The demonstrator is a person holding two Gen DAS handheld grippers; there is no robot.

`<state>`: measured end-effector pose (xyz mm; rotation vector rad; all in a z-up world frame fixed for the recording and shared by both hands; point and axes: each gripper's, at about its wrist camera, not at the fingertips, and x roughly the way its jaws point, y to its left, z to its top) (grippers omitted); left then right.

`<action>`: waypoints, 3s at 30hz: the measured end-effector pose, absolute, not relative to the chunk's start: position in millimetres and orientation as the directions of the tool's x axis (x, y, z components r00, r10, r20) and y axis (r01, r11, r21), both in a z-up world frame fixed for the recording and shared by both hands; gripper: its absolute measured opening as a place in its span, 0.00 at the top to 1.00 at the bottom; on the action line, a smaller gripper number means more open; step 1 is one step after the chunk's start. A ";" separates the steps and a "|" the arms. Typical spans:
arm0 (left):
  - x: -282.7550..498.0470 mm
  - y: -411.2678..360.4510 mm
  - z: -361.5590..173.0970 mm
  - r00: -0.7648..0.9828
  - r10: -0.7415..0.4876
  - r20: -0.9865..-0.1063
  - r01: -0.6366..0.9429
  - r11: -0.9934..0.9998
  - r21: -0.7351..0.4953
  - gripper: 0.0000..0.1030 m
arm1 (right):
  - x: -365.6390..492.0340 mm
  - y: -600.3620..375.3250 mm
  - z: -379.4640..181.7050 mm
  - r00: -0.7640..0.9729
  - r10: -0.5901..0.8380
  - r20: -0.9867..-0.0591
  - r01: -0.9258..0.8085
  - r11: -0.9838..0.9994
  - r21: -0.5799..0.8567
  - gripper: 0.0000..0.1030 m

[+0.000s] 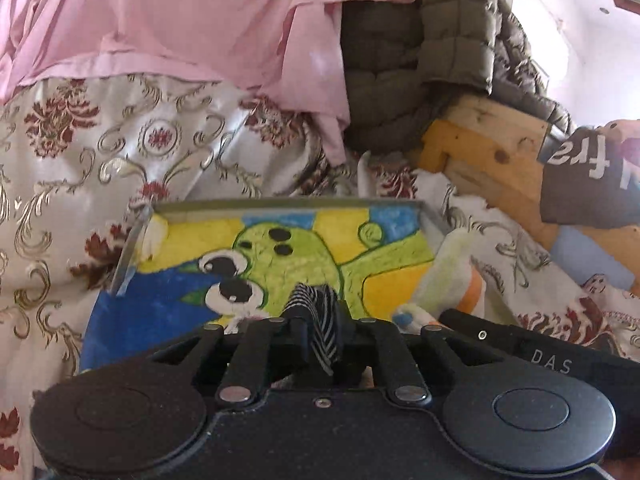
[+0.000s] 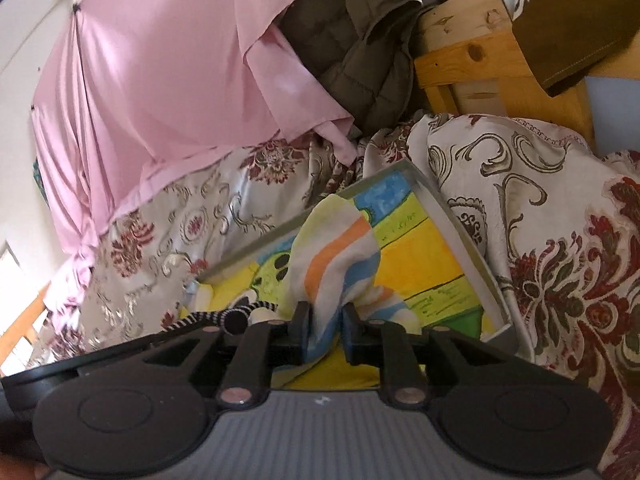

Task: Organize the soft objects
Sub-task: 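Lower both held striped cloths into the painted cartoon tray, then open left tool releasing the navy cloth while right tool releases the orange-blue cloth, then withdraw both open tools from the tray back over the pile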

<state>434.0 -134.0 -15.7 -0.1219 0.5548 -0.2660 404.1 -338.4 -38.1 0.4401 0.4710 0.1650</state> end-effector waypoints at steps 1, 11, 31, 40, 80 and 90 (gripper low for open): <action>435.0 -133.8 -17.4 0.814 -0.276 -0.511 0.209 0.960 -0.185 0.88 | 404.2 -337.7 -38.7 0.878 0.252 -0.408 -0.052 0.896 0.442 0.78; 442.1 -127.7 -27.2 0.783 -0.202 -0.589 0.119 0.977 -0.176 0.71 | 403.5 -334.1 -38.9 0.876 0.191 -0.443 -0.009 0.924 0.382 0.50; 389.1 -123.9 9.7 0.862 -0.143 -0.487 0.101 0.989 -0.111 0.18 | 361.5 -336.1 -1.9 0.913 0.094 -0.397 0.013 0.966 0.260 0.10; 340.5 -106.6 28.3 0.902 -0.119 -0.416 0.078 0.990 -0.116 0.11 | 322.1 -332.2 13.1 0.930 0.070 -0.361 0.009 0.977 0.212 0.02; 124.9 -15.1 13.4 0.946 -0.031 -0.323 0.022 0.999 -0.030 0.01 | 116.2 -264.0 -6.4 0.928 0.029 -0.372 0.007 0.995 0.097 0.00; 110.4 -5.1 -10.5 0.906 -0.090 -0.414 0.103 0.995 0.009 0.01 | 75.2 -239.8 -7.5 0.924 0.070 -0.375 -0.036 0.995 0.098 0.00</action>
